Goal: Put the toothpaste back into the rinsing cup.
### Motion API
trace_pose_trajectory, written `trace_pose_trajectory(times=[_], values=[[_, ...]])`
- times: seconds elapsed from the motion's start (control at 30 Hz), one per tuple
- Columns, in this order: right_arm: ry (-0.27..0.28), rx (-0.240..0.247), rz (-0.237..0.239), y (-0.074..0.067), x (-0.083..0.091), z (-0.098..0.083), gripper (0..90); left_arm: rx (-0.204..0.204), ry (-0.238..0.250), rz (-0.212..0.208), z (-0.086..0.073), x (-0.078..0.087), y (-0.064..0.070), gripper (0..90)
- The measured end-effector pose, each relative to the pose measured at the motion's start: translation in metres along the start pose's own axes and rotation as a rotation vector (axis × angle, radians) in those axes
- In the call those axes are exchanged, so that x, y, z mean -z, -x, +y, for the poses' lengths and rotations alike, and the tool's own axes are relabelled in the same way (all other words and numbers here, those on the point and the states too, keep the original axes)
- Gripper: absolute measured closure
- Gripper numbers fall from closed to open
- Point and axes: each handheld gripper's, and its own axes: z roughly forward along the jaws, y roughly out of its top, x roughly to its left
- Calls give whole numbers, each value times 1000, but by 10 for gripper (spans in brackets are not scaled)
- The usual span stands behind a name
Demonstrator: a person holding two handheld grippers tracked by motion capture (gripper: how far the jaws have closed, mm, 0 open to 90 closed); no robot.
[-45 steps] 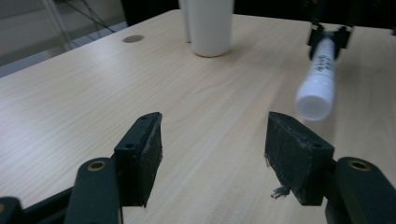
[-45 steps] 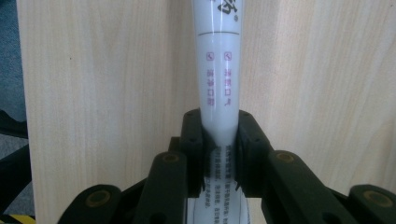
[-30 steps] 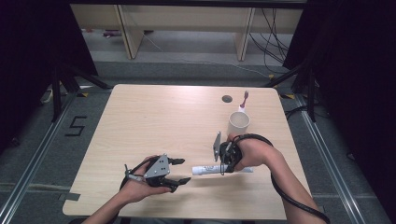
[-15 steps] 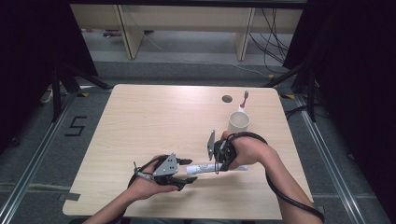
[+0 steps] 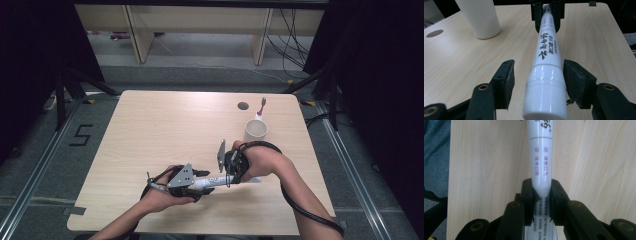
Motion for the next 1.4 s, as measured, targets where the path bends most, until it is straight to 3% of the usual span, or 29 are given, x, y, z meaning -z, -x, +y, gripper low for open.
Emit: trace_pose_trajectory(times=[0.07,0.17,0.37,0.5,0.63,0.73,0.8,0.9,0.93,1.03,1.07,1.13,1.2,1.3,1.4], values=[[8,17,6,1,-1,1,766,-6,-5,-6,1,-1,0,445],[-2,-1,6,-1,0,4,765,-9,5,-14,1,-2,0,460],[2,6,9,-1,0,7,766,-24,-9,-14,4,0,-2,514],[8,44,-3,1,0,9,766,-20,-7,-28,5,-2,-1,558],[8,14,7,-1,2,13,766,-36,-26,-39,5,-3,-1,584],[17,35,7,0,2,14,767,-31,-14,-46,5,-6,0,592],[41,16,23,-1,0,15,767,-37,-25,-43,5,-6,0,609],[19,28,21,0,2,16,766,-41,-24,-46,5,-6,-1,651],[45,34,23,0,0,16,766,-45,-27,-40,5,-6,-1,655],[33,53,17,1,1,17,764,-61,-33,-42,5,-6,-1,666],[32,29,17,-1,2,17,763,-64,-35,-50,6,-6,-1,671],[5,46,5,-1,4,18,757,-63,-32,-51,6,-6,0,684],[15,58,5,0,3,18,753,-58,-29,-56,6,-5,-1,694],[27,37,-10,-1,5,18,734,-34,-29,-68,6,-2,-3,712],[32,65,-14,0,6,19,729,-39,-30,-58,7,-1,-4,715]])
